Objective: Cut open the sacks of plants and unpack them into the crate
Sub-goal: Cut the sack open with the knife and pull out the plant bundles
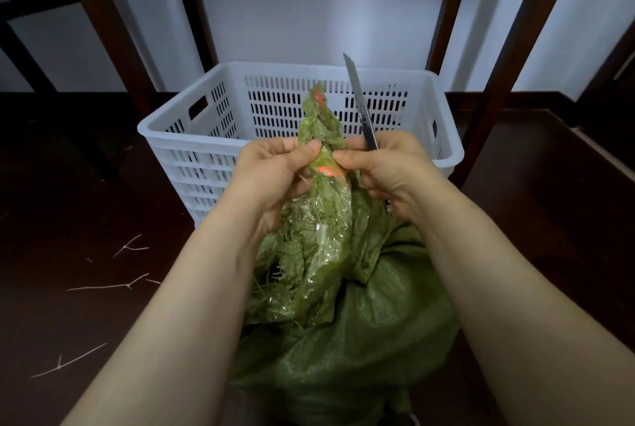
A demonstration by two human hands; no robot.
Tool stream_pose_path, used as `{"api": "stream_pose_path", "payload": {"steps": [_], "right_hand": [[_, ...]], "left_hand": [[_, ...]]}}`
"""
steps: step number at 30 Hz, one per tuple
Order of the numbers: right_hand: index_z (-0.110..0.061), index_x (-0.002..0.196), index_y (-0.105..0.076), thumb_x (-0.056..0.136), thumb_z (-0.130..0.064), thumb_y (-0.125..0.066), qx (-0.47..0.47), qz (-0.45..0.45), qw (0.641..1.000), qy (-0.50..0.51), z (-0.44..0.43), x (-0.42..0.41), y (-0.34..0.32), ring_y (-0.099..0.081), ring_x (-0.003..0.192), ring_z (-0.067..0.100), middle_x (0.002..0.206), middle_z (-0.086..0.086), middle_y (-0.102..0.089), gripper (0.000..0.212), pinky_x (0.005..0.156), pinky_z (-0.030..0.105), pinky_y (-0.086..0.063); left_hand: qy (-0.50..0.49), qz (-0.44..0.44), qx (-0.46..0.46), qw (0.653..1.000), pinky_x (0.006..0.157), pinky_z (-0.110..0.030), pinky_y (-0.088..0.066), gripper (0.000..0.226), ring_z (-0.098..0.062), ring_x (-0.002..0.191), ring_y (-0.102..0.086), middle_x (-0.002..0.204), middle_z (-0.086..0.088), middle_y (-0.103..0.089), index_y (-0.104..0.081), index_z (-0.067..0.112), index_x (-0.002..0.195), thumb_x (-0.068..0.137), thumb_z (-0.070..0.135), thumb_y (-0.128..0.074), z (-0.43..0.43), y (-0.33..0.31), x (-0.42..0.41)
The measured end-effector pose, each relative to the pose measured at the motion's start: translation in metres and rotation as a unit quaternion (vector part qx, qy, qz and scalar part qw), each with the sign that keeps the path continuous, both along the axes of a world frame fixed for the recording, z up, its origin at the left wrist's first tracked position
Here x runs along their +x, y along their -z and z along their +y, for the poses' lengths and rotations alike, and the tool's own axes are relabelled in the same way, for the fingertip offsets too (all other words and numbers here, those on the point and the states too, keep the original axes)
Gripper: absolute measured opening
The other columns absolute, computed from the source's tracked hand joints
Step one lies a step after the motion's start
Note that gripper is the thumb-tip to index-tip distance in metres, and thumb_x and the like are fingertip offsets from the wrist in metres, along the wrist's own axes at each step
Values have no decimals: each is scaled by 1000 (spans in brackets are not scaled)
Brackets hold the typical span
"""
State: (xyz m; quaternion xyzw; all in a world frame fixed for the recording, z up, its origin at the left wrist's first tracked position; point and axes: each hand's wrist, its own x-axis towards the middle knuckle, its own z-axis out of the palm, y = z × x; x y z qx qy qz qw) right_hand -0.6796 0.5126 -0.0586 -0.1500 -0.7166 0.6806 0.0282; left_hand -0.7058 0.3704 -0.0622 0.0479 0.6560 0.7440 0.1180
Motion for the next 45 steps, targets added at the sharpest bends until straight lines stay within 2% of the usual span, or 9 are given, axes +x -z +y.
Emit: {"api": "stream_pose_path", "payload": {"steps": [5, 11, 15, 18, 22, 26, 36, 40, 45], "right_hand": [[-17, 78, -60, 79, 0, -72, 87, 46, 995, 7, 9, -3, 0, -47, 35, -6, 66, -3, -56, 20, 37, 9, -34], [-27, 70, -62, 76, -6, -77, 214, 65, 975, 15, 19, -5, 3, -66, 82, 20, 76, -4, -65, 27, 87, 37, -54], [-26, 72, -62, 80, -5, -72, 217, 54, 974, 22, 19, -1, -1, -58, 60, 10, 69, -5, -61, 24, 59, 25, -50], [-17, 85, -65, 82, 4, -62, 52, 19, 998, 2, 19, 6, -5, -33, 31, 4, 48, -6, -51, 20, 33, 17, -25], [-16, 87, -62, 82, 4, -55, 4, 6, 1000, -30, 15, 7, -8, -24, 27, 5, 35, -10, -41, 22, 35, 12, -15], [-13, 66, -49, 81, -5, -65, 3, 2, 999, -44, 11, 4, -6, -25, 28, 5, 35, -10, -37, 23, 34, 13, -16], [-9, 69, -62, 79, -6, -72, 37, 41, 998, -27, 0, 6, 9, -31, 28, 2, 37, -7, -43, 15, 32, 14, -24], [-6, 72, -65, 78, -1, -71, 37, 28, 997, -61, 4, 11, 9, -29, 28, 3, 34, -9, -43, 10, 32, 13, -22], [-5, 71, -57, 81, 3, -61, -138, 27, 988, -66, 12, 7, 14, -25, 27, 3, 39, -5, -44, 13, 30, 12, -17]], "left_hand": [[-5, -89, 47, 995, 46, -18, -47, 6, -10, 53, -57, 61, -2, -65, -62, 3, 82, 87, 6, -60, -2, 4, -5], [30, -117, 13, 993, 42, -19, -42, 18, -5, 33, -42, 43, 4, -52, -56, 8, 76, 93, 7, -50, -6, 6, -5], [1, -80, -40, 996, 42, -19, -40, 6, -12, 44, -49, 53, 1, -57, -61, 6, 84, 87, 11, -60, -8, 4, -4], [-38, 27, -144, 988, 47, -19, -44, 18, -11, 58, -54, 72, 1, -60, -62, 12, 96, 80, 9, -70, -9, 2, -7], [-85, 259, -187, 944, 77, -26, -52, 40, -12, 86, -59, 93, 10, -59, -56, 30, 90, 67, 13, -83, -2, -2, -4], [-93, 346, -267, 895, 79, -28, -54, 25, -8, 78, -63, 82, 17, -62, -66, 28, 88, 70, 23, -82, 0, 0, -3], [-124, 324, -322, 881, 81, -25, -50, 21, -14, 80, -62, 83, 3, -68, -74, 12, 101, 80, 15, -74, -6, 23, -10], [-91, 213, -220, 948, 68, -19, -51, 19, -5, 65, -63, 74, 4, -69, -73, 4, 95, 76, 8, -74, -14, 35, -11], [-75, 84, -42, 993, 50, -17, -49, 9, -13, 54, -54, 58, 5, -67, -71, 3, 86, 78, -1, -69, -17, 29, -10]]}}
